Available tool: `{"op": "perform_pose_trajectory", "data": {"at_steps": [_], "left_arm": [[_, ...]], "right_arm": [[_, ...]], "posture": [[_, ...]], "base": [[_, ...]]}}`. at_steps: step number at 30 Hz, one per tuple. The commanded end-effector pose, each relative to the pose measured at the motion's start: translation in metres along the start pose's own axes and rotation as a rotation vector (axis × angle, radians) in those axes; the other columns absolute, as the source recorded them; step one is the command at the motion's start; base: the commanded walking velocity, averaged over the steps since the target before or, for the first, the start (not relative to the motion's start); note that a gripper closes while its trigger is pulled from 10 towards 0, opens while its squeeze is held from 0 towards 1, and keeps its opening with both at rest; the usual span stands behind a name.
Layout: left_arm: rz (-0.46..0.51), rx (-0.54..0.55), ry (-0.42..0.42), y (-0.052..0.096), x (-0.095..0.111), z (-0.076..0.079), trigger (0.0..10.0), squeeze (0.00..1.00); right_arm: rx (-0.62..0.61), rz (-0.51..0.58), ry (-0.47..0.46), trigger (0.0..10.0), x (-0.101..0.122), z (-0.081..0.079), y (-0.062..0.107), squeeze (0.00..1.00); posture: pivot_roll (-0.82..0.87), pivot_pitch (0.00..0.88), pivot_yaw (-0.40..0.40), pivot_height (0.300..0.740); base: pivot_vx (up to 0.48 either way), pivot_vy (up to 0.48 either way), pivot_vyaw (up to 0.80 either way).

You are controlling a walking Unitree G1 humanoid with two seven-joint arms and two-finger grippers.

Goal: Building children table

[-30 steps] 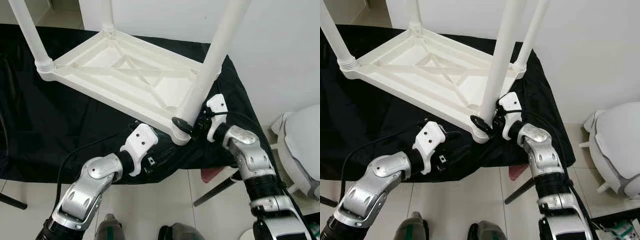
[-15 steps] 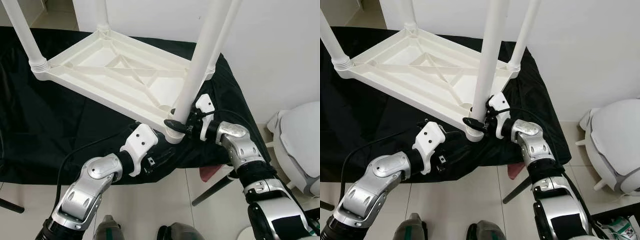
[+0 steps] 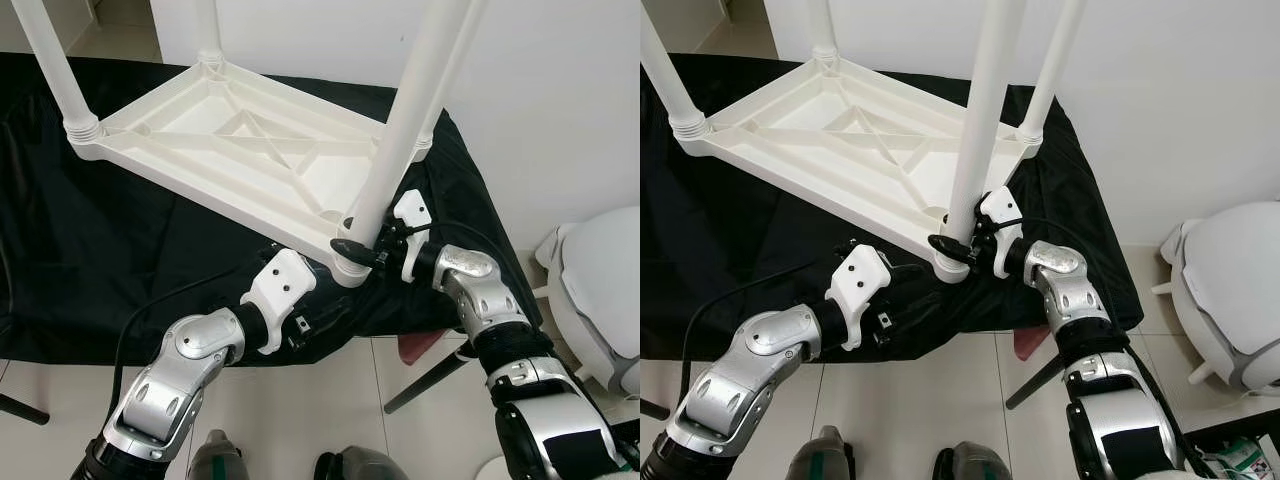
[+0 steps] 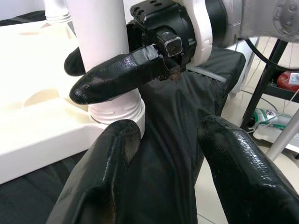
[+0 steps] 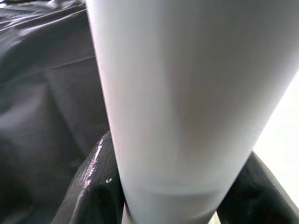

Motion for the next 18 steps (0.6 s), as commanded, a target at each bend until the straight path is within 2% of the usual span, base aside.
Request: {"op": "perform_pose_trajectory", "data": {"at_steps": [1,2,3,4,5,10,12,13,14,17,18], "left_arm": [[0.002,-0.007,-0.002,-0.0015,0.0008,0.0016,10.0,0.00],[0.002,-0.007,-0.002,-0.0015,0.0008,0.0016,10.0,0.00],[0.003,-0.010,-0.002,-0.0019,0.0007,0.0021,10.0,0.00],[0.003,-0.010,-0.002,-0.0019,0.0007,0.0021,10.0,0.00],[0.004,-0.013,-0.001,-0.0024,0.0007,0.0024,10.0,0.00],[0.005,-0.015,-0.001,-0.0027,0.0006,0.0027,10.0,0.00],[0.007,-0.020,0.000,-0.0038,0.0006,0.0035,10.0,0.00],[0.007,-0.020,0.000,-0.0038,0.0006,0.0035,10.0,0.00],[0.008,-0.021,-0.001,-0.0042,0.0008,0.0038,10.0,0.00],[0.009,-0.022,-0.001,-0.0044,0.0010,0.0041,10.0,0.00],[0.010,-0.021,0.000,-0.0044,0.0013,0.0044,10.0,0.00]], "right_arm": [[-0.185,0.006,-0.027,0.0,-0.0027,0.0171,0.0109,0.00],[-0.185,0.006,-0.027,0.0,-0.0027,0.0171,0.0109,0.00],[-0.250,0.014,-0.036,0.0,-0.0045,0.0175,0.0119,0.00],[-0.250,0.014,-0.036,0.0,-0.0045,0.0175,0.0119,0.00],[-0.305,0.022,-0.059,0.0,-0.0057,0.0178,0.0114,0.00],[-0.354,0.034,-0.078,0.0,-0.0055,0.0178,0.0106,0.00],[-0.501,0.077,-0.106,0.0,-0.0025,0.0169,0.0072,0.00],[-0.501,0.077,-0.106,0.0,-0.0025,0.0169,0.0072,0.00],[-0.564,0.095,-0.098,0.0,-0.0008,0.0161,0.0063,0.00],[-0.615,0.108,-0.086,0.0,0.0005,0.0161,0.0064,0.00],[-0.671,0.115,-0.088,0.0,-0.0007,0.0146,0.0058,0.00]], "posture": [[0.02,0.000,-0.083,0.740],[0.02,0.000,-0.083,0.740],[0.02,0.000,-0.081,0.740],[0.02,0.000,-0.081,0.740],[0.02,0.000,-0.081,0.740],[0.01,0.000,-0.080,0.740],[0.01,0.000,-0.080,0.740],[0.01,0.000,-0.080,0.740],[0.01,0.000,-0.086,0.740],[0.01,0.000,-0.088,0.740],[0.02,0.000,-0.092,0.740]], "base": [[0.000,0.000,0.00],[0.000,0.000,0.00],[0.000,0.000,0.00],[0.000,0.000,0.00],[0.000,0.000,0.00],[0.000,0.000,0.00],[0.000,0.000,0.00],[0.000,0.000,0.00],[0.000,0.000,0.00],[0.000,0.000,0.00],[0.000,0.000,0.00]]}}
Point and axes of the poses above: a point about 5 cm out from each wrist's last joint towards the gripper, its own y axis pointing back from the gripper into the wrist, its own x axis along the axis of the wrist's last joint, z = x × y, the point moved 3 cm from there along -y, pointing out of the wrist towards the gripper, and after that the axes turned 12 degrees about -y, right-handed, at the moved point
